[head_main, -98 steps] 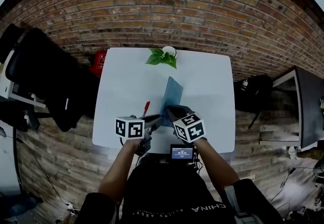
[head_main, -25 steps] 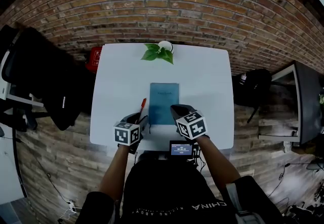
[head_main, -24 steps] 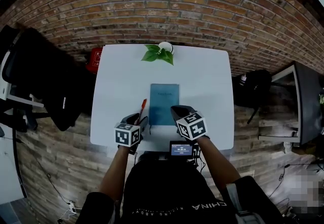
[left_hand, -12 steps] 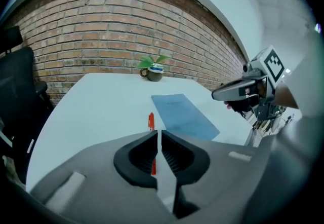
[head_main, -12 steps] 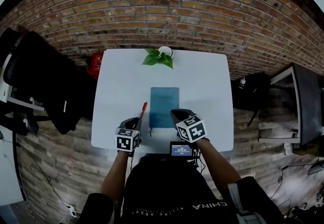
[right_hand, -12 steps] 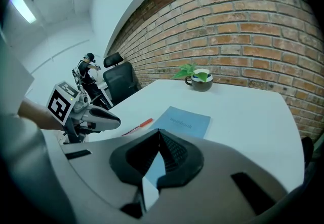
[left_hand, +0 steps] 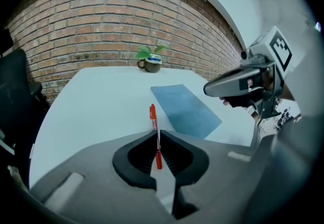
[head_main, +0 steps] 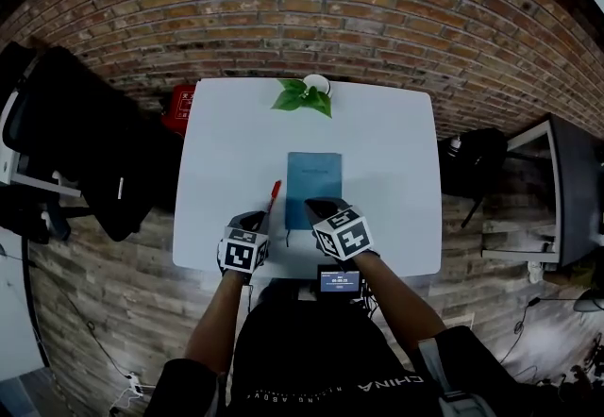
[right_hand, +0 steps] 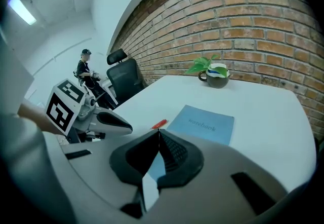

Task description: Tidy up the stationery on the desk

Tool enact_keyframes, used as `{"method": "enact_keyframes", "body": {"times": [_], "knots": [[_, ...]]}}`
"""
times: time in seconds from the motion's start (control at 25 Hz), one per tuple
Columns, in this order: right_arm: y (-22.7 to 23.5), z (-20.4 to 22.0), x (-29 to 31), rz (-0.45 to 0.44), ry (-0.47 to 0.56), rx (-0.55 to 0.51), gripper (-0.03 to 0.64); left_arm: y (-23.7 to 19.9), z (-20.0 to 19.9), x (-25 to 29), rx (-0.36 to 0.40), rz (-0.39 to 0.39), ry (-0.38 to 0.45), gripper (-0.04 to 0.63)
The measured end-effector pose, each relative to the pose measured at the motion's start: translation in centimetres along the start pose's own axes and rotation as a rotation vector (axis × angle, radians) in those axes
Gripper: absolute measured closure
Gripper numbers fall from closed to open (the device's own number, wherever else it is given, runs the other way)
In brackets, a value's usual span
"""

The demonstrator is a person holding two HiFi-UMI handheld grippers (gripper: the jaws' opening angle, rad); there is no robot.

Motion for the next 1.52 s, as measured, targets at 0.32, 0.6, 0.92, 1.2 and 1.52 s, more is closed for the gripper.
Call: {"method": "enact_keyframes", "body": {"times": [0.32,0.6,0.92,1.2,1.52], "knots": [[0.2,0.8,0.6,0.019,-0.015,0.032,0.606,-0.2,1.1,3.0,0.04,-0.025,-0.102,0.477],[1.4,2.2,-0.5,0.05,-0.02,0.061,0.606,-0.9,1.4,3.5,0.033,-0.104,-0.119,0.531],[2.4,2.9,-1.8,0.064,-0.009,0.077,0.606,-0.5,1.3,3.3,-0.012,-0.116,-0.106,0.546],[3.9,3.8,-3.7,0.079,0.007,0.085,0.606,2.4,0.2,2.1,-0.103,-0.108,-0.035,0.546],[6.0,5.0,-5.9,0.083,0.018,0.078,0.606,8.0,-0.9,4.0,-0.173,-0.068,-0.02,0.546]]}}
Point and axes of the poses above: the fingertips, and each gripper's own axes: x forward along the fingers, y to its right, z out of its underside, the point moved 2 cm from there along -x, backward along the fingers, and after that the axes turned 12 degrees about -x, right-handed, at the moved point
